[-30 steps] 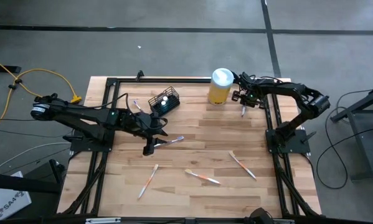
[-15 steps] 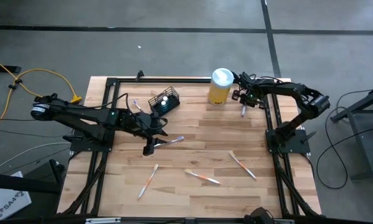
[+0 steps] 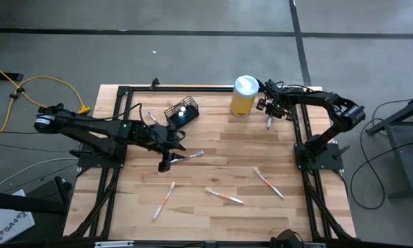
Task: Pick & Place toothbrushing station
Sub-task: Put the top right purple toothbrush into the right section of the wire organizer
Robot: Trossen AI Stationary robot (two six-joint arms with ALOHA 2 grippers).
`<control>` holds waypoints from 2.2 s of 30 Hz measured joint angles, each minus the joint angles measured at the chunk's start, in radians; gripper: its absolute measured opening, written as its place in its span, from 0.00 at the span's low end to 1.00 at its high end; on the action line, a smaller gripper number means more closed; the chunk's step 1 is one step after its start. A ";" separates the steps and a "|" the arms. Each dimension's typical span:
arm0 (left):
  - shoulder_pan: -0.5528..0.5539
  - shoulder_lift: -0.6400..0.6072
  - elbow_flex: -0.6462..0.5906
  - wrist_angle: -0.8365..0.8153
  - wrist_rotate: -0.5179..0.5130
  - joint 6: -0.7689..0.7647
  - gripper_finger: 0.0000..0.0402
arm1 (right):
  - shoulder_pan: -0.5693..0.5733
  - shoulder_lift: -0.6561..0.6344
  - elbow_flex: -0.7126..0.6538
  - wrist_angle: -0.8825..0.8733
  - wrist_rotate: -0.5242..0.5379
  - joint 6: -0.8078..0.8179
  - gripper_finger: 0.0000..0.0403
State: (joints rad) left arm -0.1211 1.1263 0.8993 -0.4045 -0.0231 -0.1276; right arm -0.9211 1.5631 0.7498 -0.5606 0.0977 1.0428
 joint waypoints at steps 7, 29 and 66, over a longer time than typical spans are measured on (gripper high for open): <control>-0.032 0.000 0.000 0.000 0.000 0.000 0.36 | 0.000 -0.003 0.003 -0.001 0.000 -0.012 0.03; -0.074 0.000 0.000 0.000 -0.001 0.000 0.36 | 0.038 -0.007 0.002 -0.019 0.040 -0.071 0.01; -0.074 0.000 0.000 0.001 -0.001 -0.004 0.36 | 0.341 -0.714 0.001 -0.141 0.166 -0.238 0.01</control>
State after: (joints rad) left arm -0.1947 1.1263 0.8993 -0.4038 -0.0238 -0.1318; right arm -0.5804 0.8493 0.7506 -0.7019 0.2638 0.8049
